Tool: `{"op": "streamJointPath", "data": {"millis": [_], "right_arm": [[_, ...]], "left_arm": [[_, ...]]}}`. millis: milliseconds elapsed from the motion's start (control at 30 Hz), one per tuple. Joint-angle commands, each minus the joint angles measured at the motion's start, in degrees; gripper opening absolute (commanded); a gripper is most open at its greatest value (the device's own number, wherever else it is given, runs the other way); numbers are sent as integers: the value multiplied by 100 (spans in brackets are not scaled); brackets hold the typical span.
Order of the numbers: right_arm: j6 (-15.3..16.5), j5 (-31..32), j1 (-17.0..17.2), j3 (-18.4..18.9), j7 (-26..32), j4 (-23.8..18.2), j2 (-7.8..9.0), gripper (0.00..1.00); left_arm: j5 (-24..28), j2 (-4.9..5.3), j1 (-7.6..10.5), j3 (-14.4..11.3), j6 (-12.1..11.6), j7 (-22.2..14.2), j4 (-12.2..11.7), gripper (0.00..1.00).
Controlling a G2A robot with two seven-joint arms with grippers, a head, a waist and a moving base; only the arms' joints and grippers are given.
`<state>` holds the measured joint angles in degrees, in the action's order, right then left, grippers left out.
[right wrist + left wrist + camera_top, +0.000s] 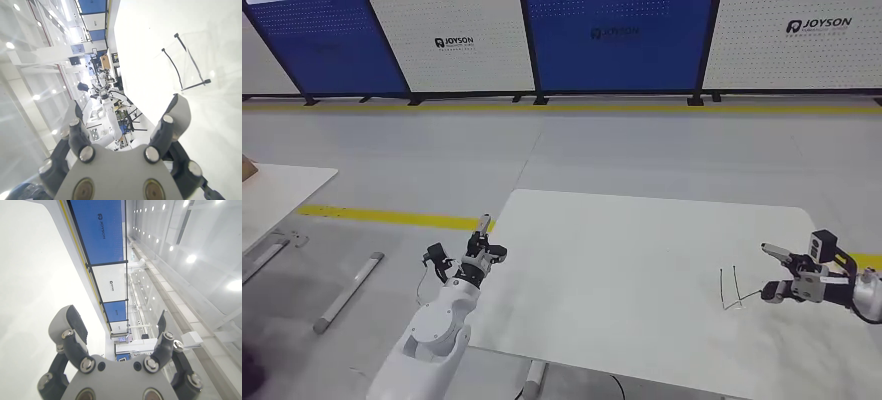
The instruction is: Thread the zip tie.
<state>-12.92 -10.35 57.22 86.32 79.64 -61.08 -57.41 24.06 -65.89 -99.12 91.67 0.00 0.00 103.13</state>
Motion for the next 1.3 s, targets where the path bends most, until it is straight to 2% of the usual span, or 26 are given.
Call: {"op": "streamJointPath", "data": {"millis": [0,67,200,267,400,433,867,933,1133,1267], "right_arm": [[676,-174,141,61,0,-160,64,100],[933,-539,227,71,0,-205,154,100],[1620,-1114,215,-232,0,-133,433,100],[1922,-1264,131,-510,0,-7,595,100],[2516,-1269,-250,-1425,0,299,1041,100],[2542,-1468,-337,-1560,0,428,1112,100],[2542,-1468,-337,-1560,0,428,1112,100],[2712,-1637,-303,-1595,0,201,1120,100],[3240,-1528,-254,-1828,0,-73,1375,100],[3240,-1613,-417,-2108,0,32,1531,100]], "left_arm": [[0,0,0,0,0,0,0,100],[0,0,0,0,0,0,0,100],[0,0,0,0,0,0,0,100],[0,0,0,0,0,0,0,100],[0,0,0,0,0,0,0,100],[0,0,0,0,0,0,0,100],[0,0,0,0,0,0,0,100],[0,0,0,0,0,0,0,100],[0,0,0,0,0,0,0,100],[0,0,0,0,0,0,0,100]]}}
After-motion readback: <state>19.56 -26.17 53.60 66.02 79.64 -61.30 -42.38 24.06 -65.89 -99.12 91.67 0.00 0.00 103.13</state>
